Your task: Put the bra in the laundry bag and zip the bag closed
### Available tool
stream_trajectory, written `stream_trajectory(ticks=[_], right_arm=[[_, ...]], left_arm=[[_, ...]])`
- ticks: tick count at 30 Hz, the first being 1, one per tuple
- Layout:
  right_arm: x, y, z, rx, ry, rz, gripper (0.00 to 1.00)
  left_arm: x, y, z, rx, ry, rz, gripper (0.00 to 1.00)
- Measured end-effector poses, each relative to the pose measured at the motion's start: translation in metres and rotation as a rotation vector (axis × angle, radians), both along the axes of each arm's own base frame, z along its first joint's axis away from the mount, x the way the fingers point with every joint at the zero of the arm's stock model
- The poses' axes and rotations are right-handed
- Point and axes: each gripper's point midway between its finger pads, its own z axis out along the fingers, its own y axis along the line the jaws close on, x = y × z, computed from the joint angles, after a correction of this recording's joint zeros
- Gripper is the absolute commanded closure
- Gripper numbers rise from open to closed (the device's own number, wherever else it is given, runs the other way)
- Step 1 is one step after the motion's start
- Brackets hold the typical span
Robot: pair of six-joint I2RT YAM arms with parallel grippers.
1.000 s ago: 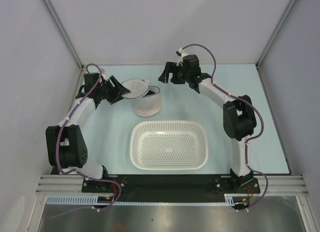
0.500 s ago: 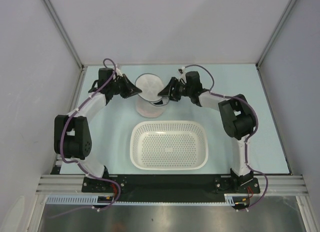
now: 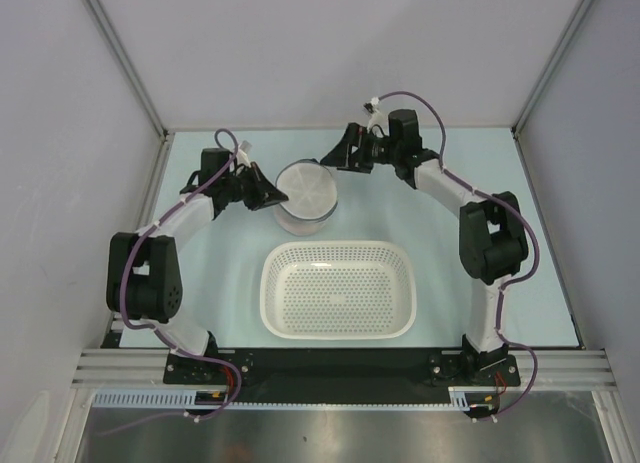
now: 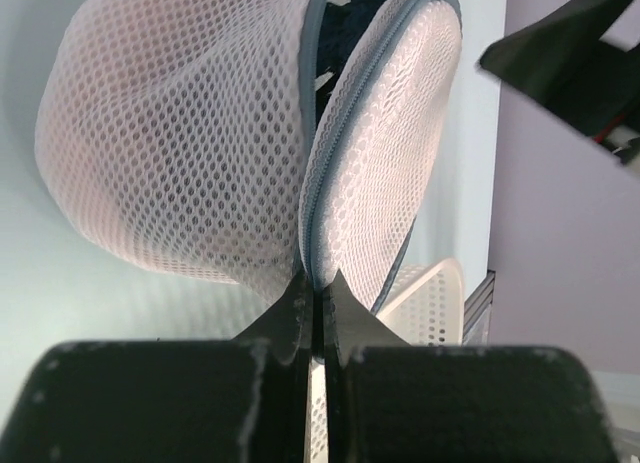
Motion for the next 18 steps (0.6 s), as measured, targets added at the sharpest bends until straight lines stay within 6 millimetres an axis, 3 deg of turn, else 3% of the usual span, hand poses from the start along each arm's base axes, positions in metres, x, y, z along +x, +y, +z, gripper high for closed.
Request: stream_trajectory(ticks=[2,4,12,18], right_arm=[[0.006,-0.001,0.011,-0.009,-0.055,0.026,0.05],[0.009,-0.003,0.009,-0.016,-0.076,0.054,0.06],[0.000,-0.005,-0.055,-0.063,0.038,0.146,0.06],[-0.002,-0.004,-0.060,-0.048,0.024,0.163,0.07]], left_arm=[[-0.002,0.001,-0.002,0.009,0.003,-0.008,1.00],[-0.005,0.001,-0.004,0.018,0.009,-0.014,1.00],[0.000,0.009,0.007,0.062,-0.012,-0.059,1.00],[0.020,0.015,0.019,0.103,-0.058,-0.098,1.00]])
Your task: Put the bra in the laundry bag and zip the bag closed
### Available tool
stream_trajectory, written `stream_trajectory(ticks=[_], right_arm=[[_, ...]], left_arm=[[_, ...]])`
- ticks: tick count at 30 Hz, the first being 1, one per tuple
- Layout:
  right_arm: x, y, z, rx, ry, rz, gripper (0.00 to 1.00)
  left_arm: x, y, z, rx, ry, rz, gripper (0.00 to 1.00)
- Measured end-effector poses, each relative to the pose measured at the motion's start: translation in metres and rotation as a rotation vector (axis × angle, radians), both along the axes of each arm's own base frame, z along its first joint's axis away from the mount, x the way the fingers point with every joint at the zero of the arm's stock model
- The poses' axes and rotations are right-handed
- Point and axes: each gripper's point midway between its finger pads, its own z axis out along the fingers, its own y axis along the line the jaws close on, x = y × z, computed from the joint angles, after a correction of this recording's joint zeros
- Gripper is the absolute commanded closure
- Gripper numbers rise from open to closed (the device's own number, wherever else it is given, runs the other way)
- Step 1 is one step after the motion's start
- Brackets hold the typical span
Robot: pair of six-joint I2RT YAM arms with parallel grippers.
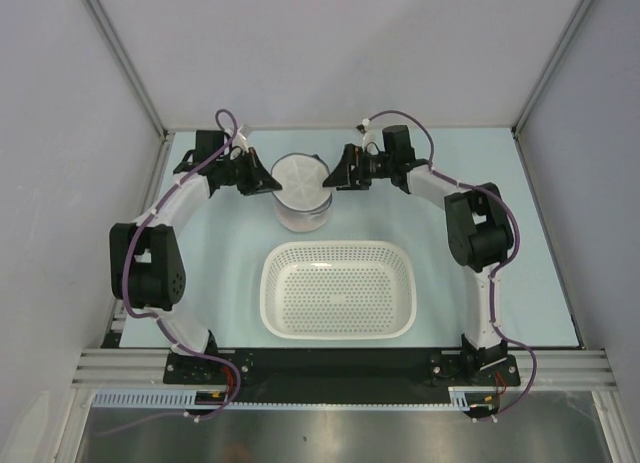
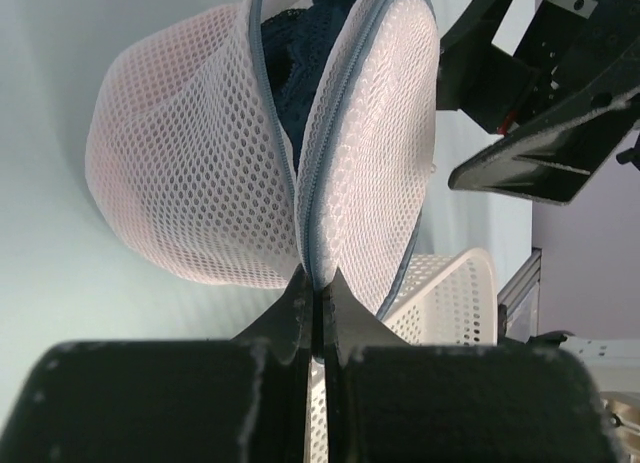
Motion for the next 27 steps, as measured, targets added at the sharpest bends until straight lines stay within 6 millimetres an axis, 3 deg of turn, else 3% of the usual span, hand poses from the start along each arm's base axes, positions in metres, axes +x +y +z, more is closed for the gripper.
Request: stream_trajectory(ticks=[9,18,21,22,24,25,26,27], right_arm=[[0.002,0.004,-0.001,0.030,0.021,-0.036,0.30],[-0.023,0.003,-0.030,0.028,0.119,-0.049,0.43],[-0.029,0.003,-0.029,0.038,0.128,-0.053,0.57],[-0.030,0.003,-0.025,0.048,0.126,-0.057,0.67],[-0.030,0.005,-0.019,0.064,0.113,-0.056,0.76],[-0.029,0.006,-0.014,0.076,0.106,-0.057,0.79],[-0.028,0.007,-0.011,0.086,0.100,-0.058,0.79],[-0.027,0.008,-0.009,0.094,0.097,-0.060,0.80]], left_arm=[[-0.007,-0.002,0.000,-0.014,0.018,-0.031,1.00],[-0.009,-0.004,0.001,-0.028,0.019,-0.043,1.00],[-0.010,-0.005,0.002,-0.034,0.019,-0.049,0.96],[-0.010,-0.006,0.003,-0.041,0.018,-0.054,0.93],[-0.010,-0.007,0.005,-0.049,0.012,-0.060,0.74],[-0.010,-0.008,0.006,-0.052,0.009,-0.061,0.65],[-0.009,-0.008,0.006,-0.053,0.007,-0.060,0.50],[-0.008,-0.008,0.007,-0.053,0.003,-0.060,0.46]])
